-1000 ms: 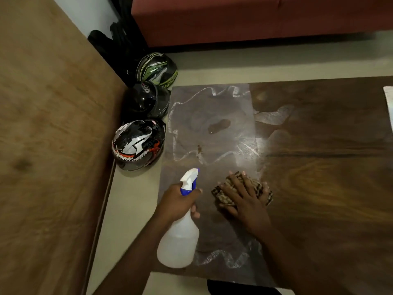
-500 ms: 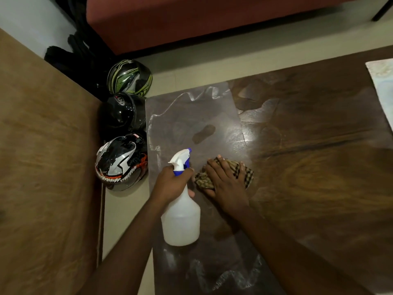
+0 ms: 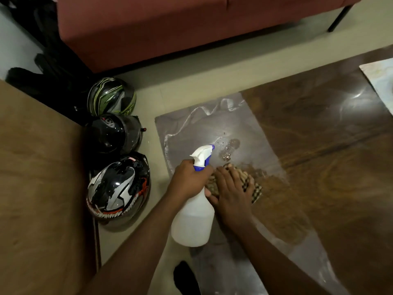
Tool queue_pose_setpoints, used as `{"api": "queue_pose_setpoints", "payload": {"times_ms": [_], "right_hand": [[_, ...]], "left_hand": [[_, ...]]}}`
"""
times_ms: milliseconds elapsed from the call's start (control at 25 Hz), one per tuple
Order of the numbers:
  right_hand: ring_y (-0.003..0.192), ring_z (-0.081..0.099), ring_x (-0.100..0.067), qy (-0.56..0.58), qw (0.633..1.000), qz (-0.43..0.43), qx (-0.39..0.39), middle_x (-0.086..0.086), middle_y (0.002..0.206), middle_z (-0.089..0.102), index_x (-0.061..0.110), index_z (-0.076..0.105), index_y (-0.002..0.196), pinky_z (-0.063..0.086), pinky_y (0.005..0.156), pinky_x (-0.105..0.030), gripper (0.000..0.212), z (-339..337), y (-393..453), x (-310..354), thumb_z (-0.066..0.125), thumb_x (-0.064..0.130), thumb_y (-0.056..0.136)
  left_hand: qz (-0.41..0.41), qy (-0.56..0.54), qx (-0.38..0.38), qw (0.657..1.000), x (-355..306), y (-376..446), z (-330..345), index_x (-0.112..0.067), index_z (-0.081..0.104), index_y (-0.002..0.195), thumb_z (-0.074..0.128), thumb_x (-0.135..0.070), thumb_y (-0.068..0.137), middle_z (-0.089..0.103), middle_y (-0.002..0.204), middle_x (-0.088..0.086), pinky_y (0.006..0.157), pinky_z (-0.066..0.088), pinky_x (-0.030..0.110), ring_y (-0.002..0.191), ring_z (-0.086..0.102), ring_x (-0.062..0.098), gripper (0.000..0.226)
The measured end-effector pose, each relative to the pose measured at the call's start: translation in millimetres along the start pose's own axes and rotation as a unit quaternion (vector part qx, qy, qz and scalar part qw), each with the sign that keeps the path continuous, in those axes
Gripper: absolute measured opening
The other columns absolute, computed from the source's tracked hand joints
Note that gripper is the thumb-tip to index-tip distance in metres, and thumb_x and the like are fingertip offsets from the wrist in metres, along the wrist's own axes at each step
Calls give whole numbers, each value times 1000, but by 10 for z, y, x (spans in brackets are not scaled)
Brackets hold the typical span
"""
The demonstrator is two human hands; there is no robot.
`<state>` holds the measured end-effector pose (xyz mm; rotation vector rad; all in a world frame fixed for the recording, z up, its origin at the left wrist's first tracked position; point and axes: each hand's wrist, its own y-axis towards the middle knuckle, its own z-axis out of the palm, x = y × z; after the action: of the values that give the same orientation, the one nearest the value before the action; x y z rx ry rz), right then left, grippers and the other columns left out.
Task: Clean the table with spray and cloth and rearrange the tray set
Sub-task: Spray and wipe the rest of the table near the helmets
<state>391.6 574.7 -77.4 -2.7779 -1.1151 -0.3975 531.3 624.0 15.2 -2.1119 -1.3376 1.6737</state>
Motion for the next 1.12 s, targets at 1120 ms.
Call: {"api": "queue_pose_setpoints", "payload": {"times_ms": [1120], "right_hand": [[138,28,-20,-34,995,63,-62,4,145,43,28,46,132,20,109,-50,55,-165,1130,-1038,48,58,86]], "left_hand": [[-21,-29,76,996,-507,655,-246,-8,72,99,59,-13,92,78,91,6,50,54,28,47,61,24,16]]}}
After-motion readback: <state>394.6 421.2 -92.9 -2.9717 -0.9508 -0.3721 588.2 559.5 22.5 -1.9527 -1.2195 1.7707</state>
